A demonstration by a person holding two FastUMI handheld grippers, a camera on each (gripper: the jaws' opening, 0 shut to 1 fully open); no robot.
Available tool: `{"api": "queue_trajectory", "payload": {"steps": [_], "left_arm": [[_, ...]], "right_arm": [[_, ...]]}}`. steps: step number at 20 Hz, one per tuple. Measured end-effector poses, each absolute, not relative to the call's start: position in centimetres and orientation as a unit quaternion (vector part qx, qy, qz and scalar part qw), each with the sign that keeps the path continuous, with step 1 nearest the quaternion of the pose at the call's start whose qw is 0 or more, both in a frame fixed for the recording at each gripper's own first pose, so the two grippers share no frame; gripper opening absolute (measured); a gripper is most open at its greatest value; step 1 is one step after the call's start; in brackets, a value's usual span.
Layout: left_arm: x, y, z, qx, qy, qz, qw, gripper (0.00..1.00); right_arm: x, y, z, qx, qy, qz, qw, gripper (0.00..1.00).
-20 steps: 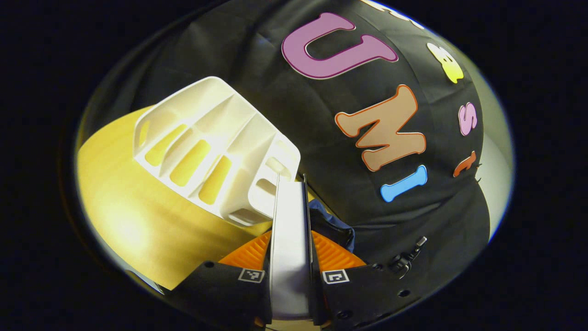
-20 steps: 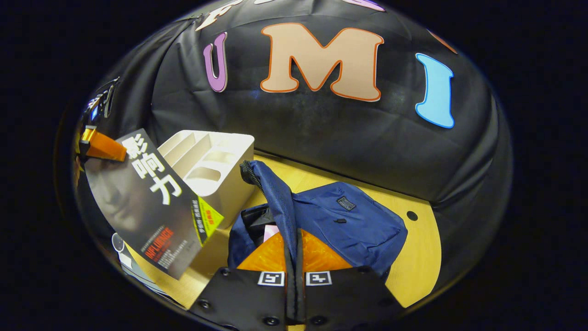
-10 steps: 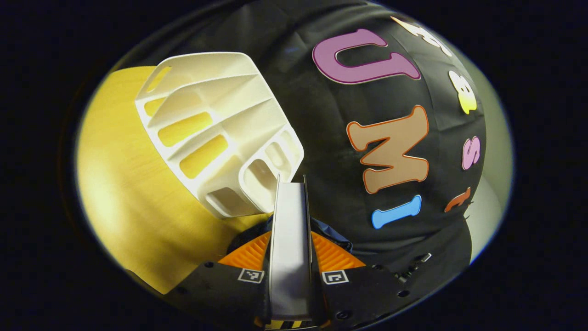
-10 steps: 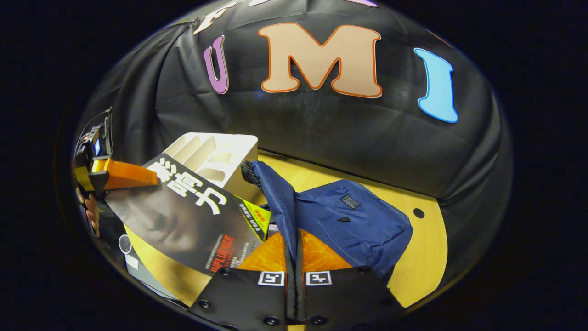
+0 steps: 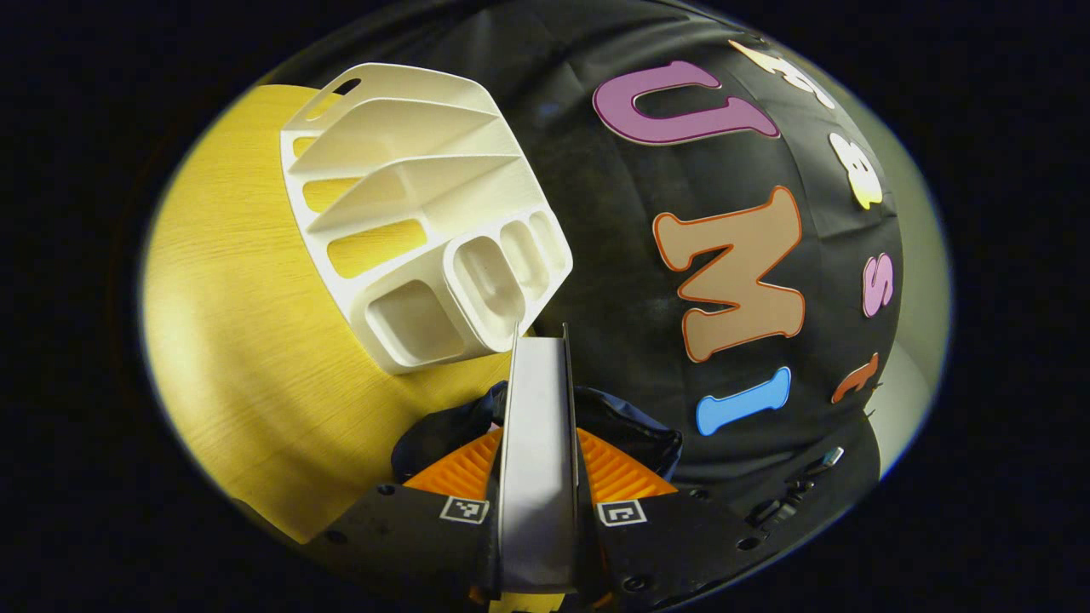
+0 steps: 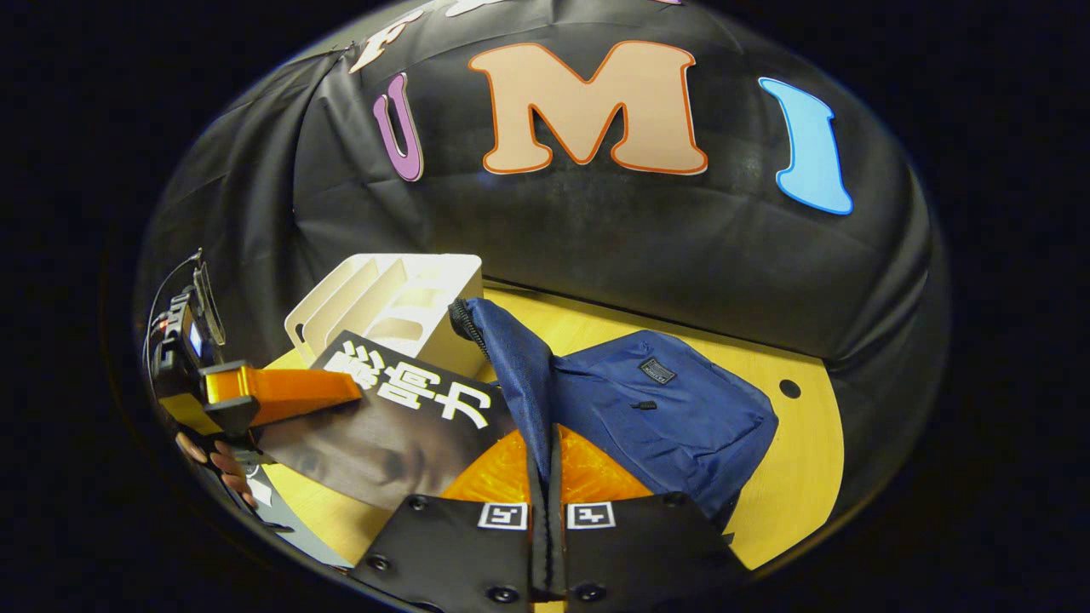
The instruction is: Open the schoolbag, grab two books from the bookshelf and put them into the schoolbag.
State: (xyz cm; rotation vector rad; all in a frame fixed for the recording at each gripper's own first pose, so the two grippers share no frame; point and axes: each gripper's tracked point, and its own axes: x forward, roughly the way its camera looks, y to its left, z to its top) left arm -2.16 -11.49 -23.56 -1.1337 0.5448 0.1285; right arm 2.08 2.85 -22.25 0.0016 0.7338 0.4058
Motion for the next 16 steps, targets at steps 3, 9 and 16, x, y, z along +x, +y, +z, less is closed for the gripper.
{"api": "queue_trajectory", "payload": {"steps": [3, 9, 16], "left_arm": [[-2.5, -12.6, -25.0, -0.523, 0.256, 0.067, 0.81, 0.32], [-1.9, -15.6, -27.6, -0.526, 0.26, 0.069, 0.807, 0.34], [-0.3, -21.2, -30.0, -0.537, 0.285, 0.034, 0.793, 0.35]], "right_arm": [[2.0, 3.0, -22.3, 0.0, 0.354, 0.206, 0.912, 0.05], [1.5, 3.3, -22.7, -0.012, 0.353, 0.226, 0.908, 0.05], [0.7, 3.4, -22.4, -0.026, 0.345, 0.249, 0.905, 0.03]]}}
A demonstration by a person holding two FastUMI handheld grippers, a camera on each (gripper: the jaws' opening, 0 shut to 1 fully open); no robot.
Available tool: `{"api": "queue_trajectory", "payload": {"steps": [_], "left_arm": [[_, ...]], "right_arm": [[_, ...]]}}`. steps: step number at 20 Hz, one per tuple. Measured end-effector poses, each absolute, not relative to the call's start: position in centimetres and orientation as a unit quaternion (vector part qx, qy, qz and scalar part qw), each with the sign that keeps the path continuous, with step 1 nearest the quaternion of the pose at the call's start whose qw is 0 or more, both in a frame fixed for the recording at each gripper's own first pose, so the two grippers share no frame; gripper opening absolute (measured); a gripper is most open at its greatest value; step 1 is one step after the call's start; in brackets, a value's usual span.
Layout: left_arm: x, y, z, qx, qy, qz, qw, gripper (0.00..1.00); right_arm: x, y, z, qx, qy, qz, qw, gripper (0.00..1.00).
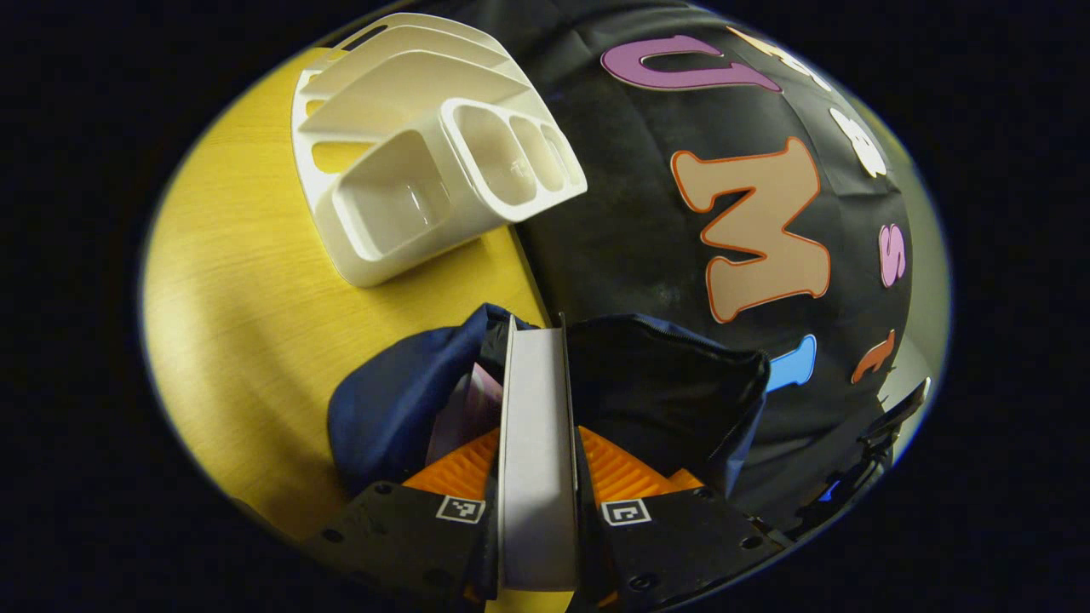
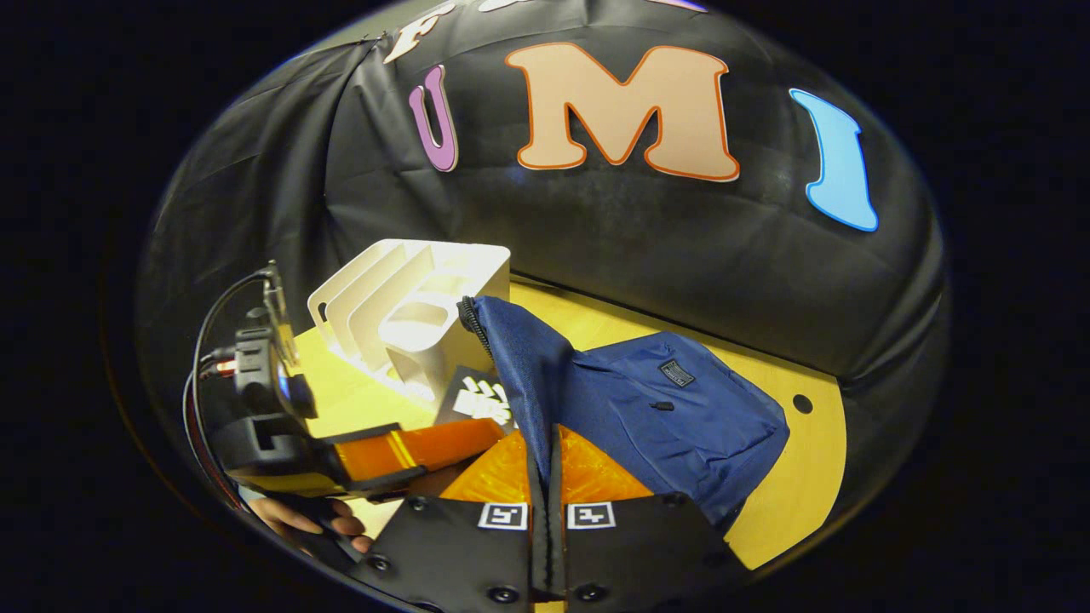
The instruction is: Open the schoolbag, grab two books from the bookshelf and put them into the schoolbag.
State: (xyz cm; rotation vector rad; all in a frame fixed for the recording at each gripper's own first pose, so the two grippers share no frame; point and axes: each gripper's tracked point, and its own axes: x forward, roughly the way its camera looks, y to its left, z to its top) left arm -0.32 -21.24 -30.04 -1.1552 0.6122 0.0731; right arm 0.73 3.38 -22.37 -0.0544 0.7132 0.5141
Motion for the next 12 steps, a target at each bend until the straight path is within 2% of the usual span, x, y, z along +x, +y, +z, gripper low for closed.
{"api": "queue_trajectory", "payload": {"steps": [7, 8, 10, 12], "left_arm": [[1.6, -23.9, -31.9, -0.53, 0.297, 0.014, 0.794, 0.35], [1.7, -24.3, -32.5, -0.529, 0.303, 0.013, 0.792, 0.4], [1.5, -24.4, -33.4, -0.523, 0.315, 0.02, 0.792, 0.42], [1.0, -24.8, -33.4, -0.514, 0.331, 0.014, 0.791, 0.55]], "right_arm": [[0.0, 2.4, -21.8, -0.031, 0.343, 0.257, 0.903, 0.03], [0.0, 2.2, -21.8, -0.031, 0.343, 0.256, 0.903, 0.03], [0.0, 2.0, -21.8, -0.03, 0.344, 0.254, 0.903, 0.03], [0.0, 1.8, -21.9, -0.03, 0.346, 0.254, 0.903, 0.03]]}}
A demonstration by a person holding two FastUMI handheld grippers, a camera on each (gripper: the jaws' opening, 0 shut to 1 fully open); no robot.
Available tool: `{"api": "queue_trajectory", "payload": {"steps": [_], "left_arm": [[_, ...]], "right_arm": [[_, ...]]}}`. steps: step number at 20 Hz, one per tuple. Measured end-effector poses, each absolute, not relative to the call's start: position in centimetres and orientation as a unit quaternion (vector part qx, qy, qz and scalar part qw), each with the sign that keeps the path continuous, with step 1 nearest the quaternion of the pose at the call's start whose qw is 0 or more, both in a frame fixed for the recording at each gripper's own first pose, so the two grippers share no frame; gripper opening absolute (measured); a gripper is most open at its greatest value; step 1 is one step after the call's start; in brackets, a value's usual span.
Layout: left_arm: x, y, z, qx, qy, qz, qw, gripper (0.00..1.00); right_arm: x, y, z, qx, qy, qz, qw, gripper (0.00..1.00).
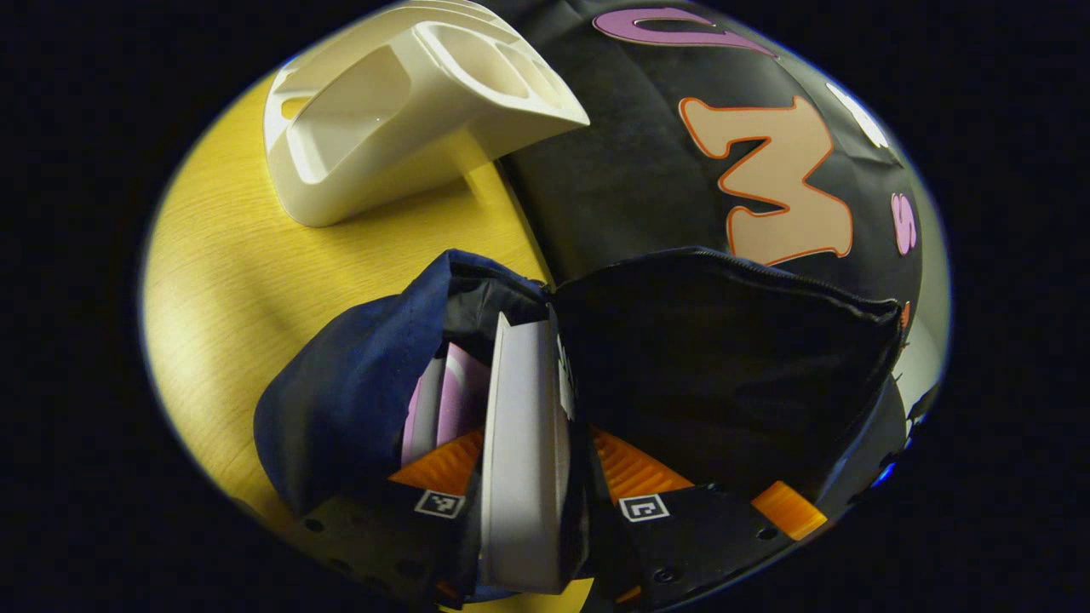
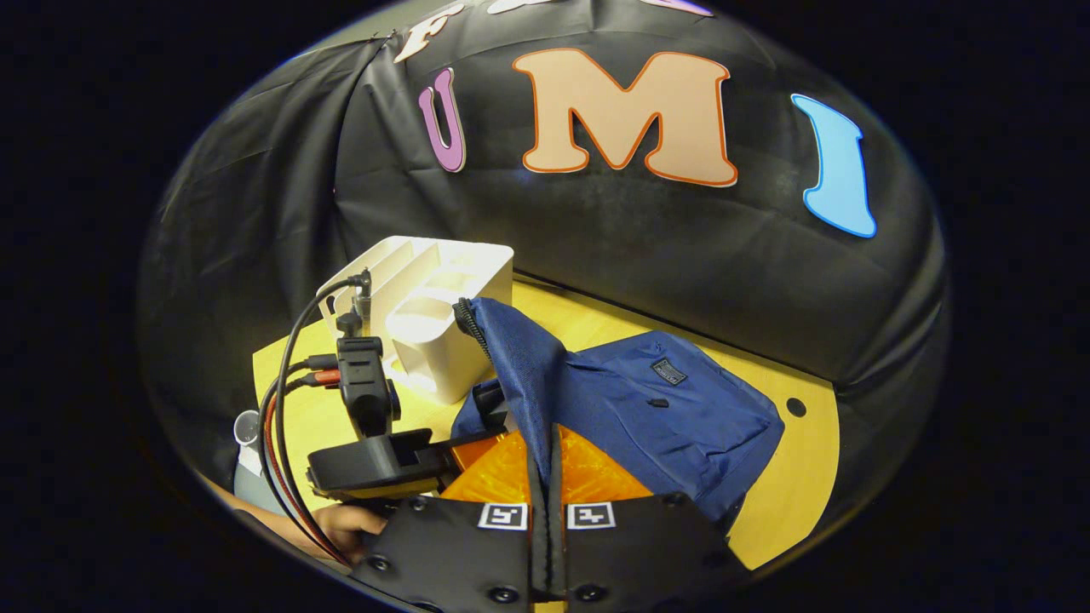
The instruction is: Open the schoolbag, grab two books from the bookshelf and put them into the schoolbag.
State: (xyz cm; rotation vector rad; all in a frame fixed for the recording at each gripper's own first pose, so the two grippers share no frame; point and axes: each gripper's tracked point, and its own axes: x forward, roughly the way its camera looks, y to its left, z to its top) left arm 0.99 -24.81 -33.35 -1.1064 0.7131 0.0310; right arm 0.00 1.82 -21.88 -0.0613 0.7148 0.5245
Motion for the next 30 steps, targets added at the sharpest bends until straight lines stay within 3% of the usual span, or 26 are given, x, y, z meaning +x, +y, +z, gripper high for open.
{"api": "queue_trajectory", "payload": {"steps": [2, 3, 5, 8, 12, 13, 16, 20, 23, 30], "left_arm": [[0.8, -24.6, -32.5, -0.493, 0.33, 0.004, 0.805, 0.54], [0.4, -24.2, -32.4, -0.466, 0.337, 0.003, 0.818, 0.81], [-1.4, -23.0, -31.8, -0.412, 0.36, -0.006, 0.837, 0.9], [-2.6, -19.8, -29.6, -0.381, 0.347, 0.004, 0.857, 0.9], [-2.5, -14.2, -25.0, -0.345, 0.304, 0.031, 0.888, 0.9], [-2.2, -12.8, -23.4, -0.328, 0.29, 0.033, 0.898, 0.9], [-1.8, -9.3, -19.5, -0.278, 0.254, 0.035, 0.926, 0.9], [-1.1, -5.9, -15.3, -0.234, 0.226, 0.025, 0.945, 0.9], [-0.4, -3.8, -12.5, -0.195, 0.208, 0.018, 0.958, 0.91], [2.0, 1.0, -5.0, -0.012, 0.11, 0.022, 0.994, 0.94]], "right_arm": [[0.0, 1.5, -21.8, -0.031, 0.345, 0.249, 0.904, 0.03], [0.3, 1.5, -21.8, -0.029, 0.342, 0.247, 0.906, 0.03], [0.1, 1.3, -21.9, -0.025, 0.345, 0.247, 0.905, 0.05], [-0.1, 1.2, -22.2, -0.02, 0.346, 0.243, 0.906, 0.02], [-0.7, 1.6, -22.3, -0.006, 0.353, 0.247, 0.902, 0.1], [-1.0, 1.6, -22.1, 0.004, 0.355, 0.246, 0.902, 0.14], [-2.1, 2.7, -21.4, 0.046, 0.364, 0.252, 0.896, 0.43], [-1.8, 3.1, -18.8, 0.062, 0.332, 0.234, 0.912, 0.87], [-0.7, 3.1, -15.4, 0.092, 0.286, 0.194, 0.934, 0.95], [2.1, 1.3, -9.5, 0.077, 0.17, 0.084, 0.979, 0.96]]}}
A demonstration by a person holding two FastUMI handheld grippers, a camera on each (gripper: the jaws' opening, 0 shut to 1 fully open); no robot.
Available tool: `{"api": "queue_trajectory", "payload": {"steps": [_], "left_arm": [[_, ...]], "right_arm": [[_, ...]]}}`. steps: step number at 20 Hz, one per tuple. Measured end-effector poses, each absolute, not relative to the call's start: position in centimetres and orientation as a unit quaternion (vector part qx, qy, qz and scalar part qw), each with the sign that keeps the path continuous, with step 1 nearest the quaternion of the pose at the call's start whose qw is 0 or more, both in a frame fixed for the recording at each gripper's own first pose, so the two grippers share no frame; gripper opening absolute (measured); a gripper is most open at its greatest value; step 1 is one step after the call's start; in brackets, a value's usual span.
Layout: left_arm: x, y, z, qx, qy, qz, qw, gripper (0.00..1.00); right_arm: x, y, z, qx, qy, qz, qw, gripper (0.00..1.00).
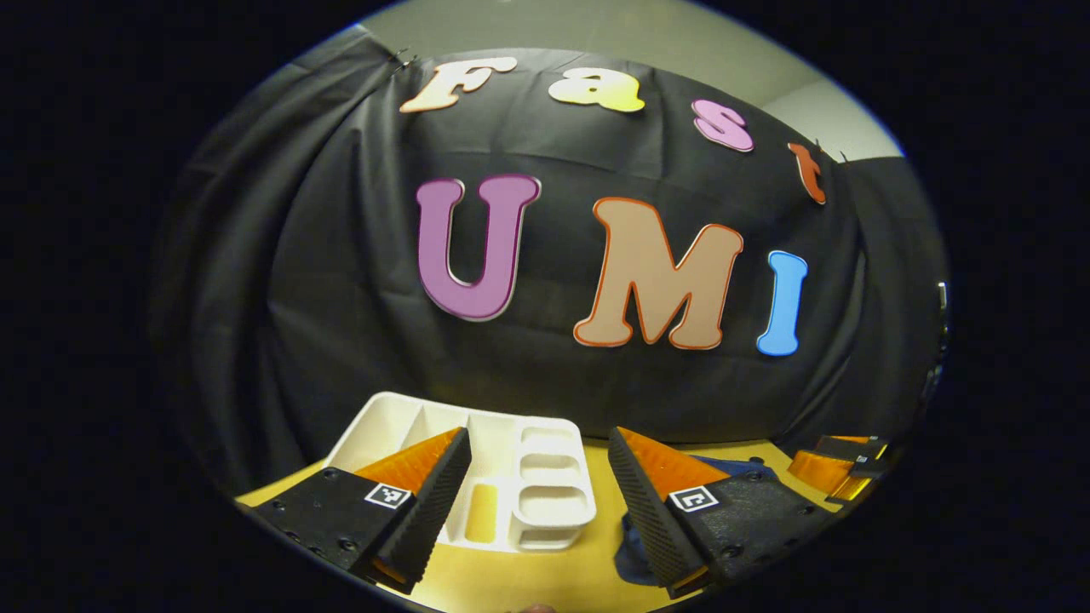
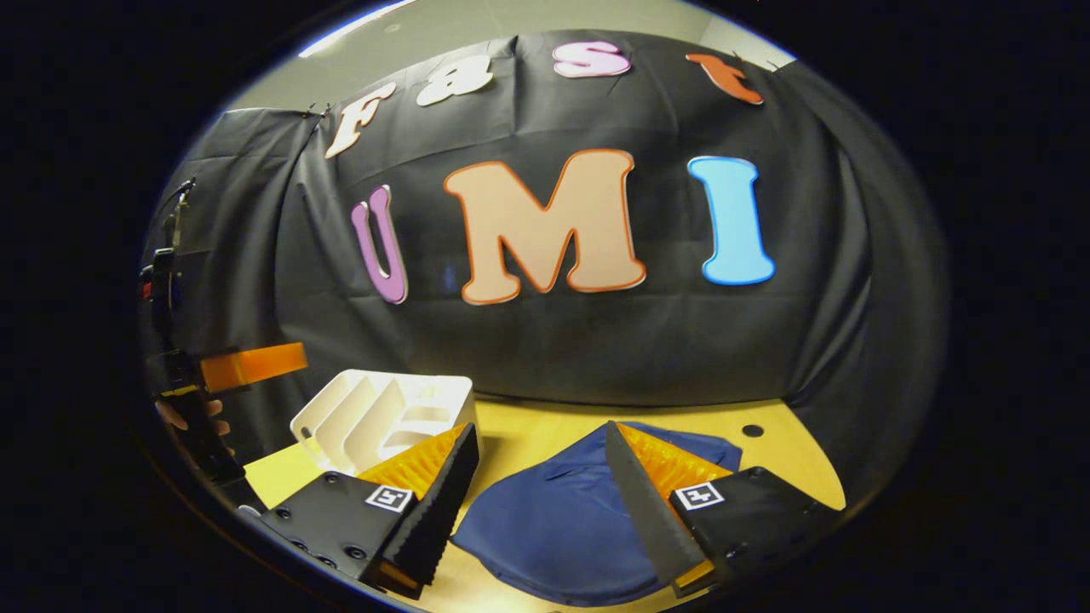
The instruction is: Open the schoolbag, grab two books from the bookshelf and put them into the schoolbag.
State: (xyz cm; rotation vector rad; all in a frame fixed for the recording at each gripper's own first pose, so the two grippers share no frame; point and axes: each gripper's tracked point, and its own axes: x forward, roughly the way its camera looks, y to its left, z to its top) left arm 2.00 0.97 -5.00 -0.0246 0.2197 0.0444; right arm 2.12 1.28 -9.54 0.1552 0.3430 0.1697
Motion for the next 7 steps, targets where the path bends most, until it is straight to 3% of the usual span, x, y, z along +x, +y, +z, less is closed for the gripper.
{"api": "queue_trajectory", "payload": {"steps": [7], "left_arm": [[2.8, 3.0, -1.5, -0.007, 0.061, 0.031, 0.998, 0.94]], "right_arm": [[2.8, 1.1, -5.8, 0.055, 0.115, 0.045, 0.991, 0.94]]}}
